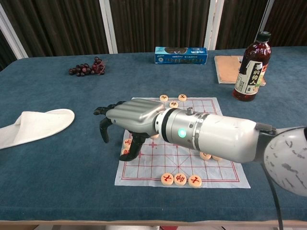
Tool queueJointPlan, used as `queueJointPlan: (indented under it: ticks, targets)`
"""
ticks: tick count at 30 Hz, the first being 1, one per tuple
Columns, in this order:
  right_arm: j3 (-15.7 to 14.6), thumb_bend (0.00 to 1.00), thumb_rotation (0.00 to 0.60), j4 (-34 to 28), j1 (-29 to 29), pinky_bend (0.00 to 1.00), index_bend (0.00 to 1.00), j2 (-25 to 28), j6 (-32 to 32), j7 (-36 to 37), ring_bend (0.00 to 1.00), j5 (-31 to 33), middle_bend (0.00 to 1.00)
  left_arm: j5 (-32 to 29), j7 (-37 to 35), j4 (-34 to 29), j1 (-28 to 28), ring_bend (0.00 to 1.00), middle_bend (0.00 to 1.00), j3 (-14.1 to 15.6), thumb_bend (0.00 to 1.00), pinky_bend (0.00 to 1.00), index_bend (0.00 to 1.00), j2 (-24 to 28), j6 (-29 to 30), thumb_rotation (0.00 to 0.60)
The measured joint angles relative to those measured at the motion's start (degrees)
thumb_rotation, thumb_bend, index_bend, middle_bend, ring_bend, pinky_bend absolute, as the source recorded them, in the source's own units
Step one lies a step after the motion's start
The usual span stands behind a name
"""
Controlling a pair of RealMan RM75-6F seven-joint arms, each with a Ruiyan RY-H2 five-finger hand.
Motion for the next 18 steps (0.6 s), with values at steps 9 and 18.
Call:
queueJointPlan:
  ticks: [9, 18]
  targets:
    - [-2.1, 0.4, 0.6, -0.1, 0.8, 0.0, 0.54, 1.9, 1.6, -4.3, 0.0, 1.5, 0.0, 1.0, -1.6, 1.7, 1.7, 0.0, 0.0, 0.9, 0.45, 0.0, 0.0, 0.3, 2.3, 0.6]
    - [-3.8, 0.4, 0.6, 0.0, 2.0, 0.0, 0.54, 1.8, 1.8, -7.5, 0.0, 5.1, 0.0, 1.3, -2.2, 2.4, 2.2, 0.0, 0.0, 1.1, 0.45, 0.0, 0.0, 0.2, 2.9, 0.6]
